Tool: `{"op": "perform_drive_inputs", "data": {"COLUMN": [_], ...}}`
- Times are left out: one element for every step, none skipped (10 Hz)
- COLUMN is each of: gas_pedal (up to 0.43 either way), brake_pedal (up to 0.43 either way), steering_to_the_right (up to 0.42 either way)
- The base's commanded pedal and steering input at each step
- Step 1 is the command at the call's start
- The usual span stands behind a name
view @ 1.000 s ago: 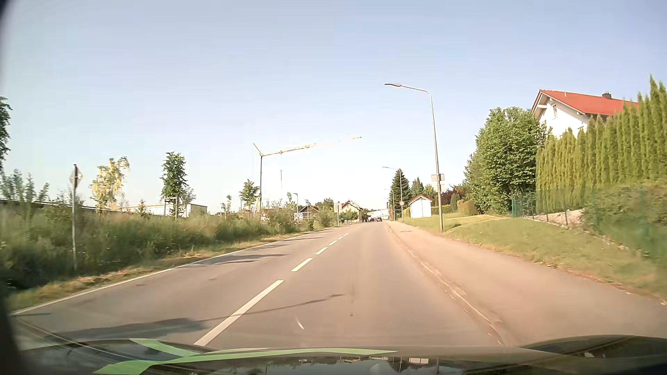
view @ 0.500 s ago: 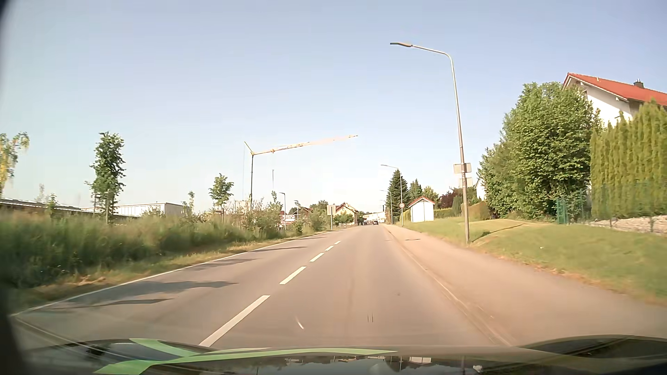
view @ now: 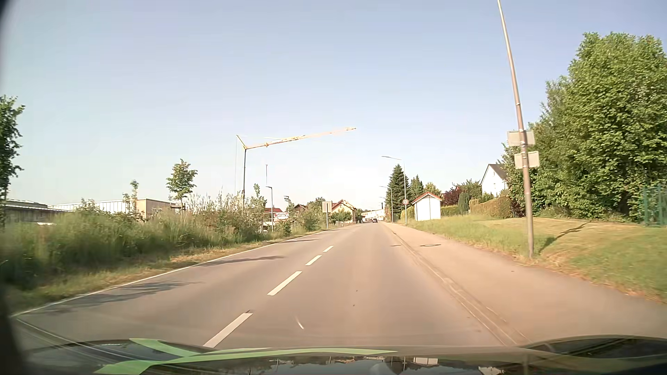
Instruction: Follow the waypoints while adhering to traffic rules and regulations
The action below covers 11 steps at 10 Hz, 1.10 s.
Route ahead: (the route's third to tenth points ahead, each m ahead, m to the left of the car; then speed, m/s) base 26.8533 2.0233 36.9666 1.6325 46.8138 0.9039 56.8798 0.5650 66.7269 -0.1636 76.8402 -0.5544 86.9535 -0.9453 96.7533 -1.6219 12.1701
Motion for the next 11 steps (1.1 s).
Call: {"op": "perform_drive_inputs", "data": {"gas_pedal": [0.150,0.157,0.157,0.157,0.157,0.150,0.130,0.118,0.118,0.118,0.118], "brake_pedal": [0.000,0.000,0.000,0.000,0.000,0.000,0.000,0.000,0.000,0.000,0.000], "steering_to_the_right": [0.002,0.002,0.002,0.002,0.003,0.005,0.008,0.010,0.011,0.011,0.011]}}
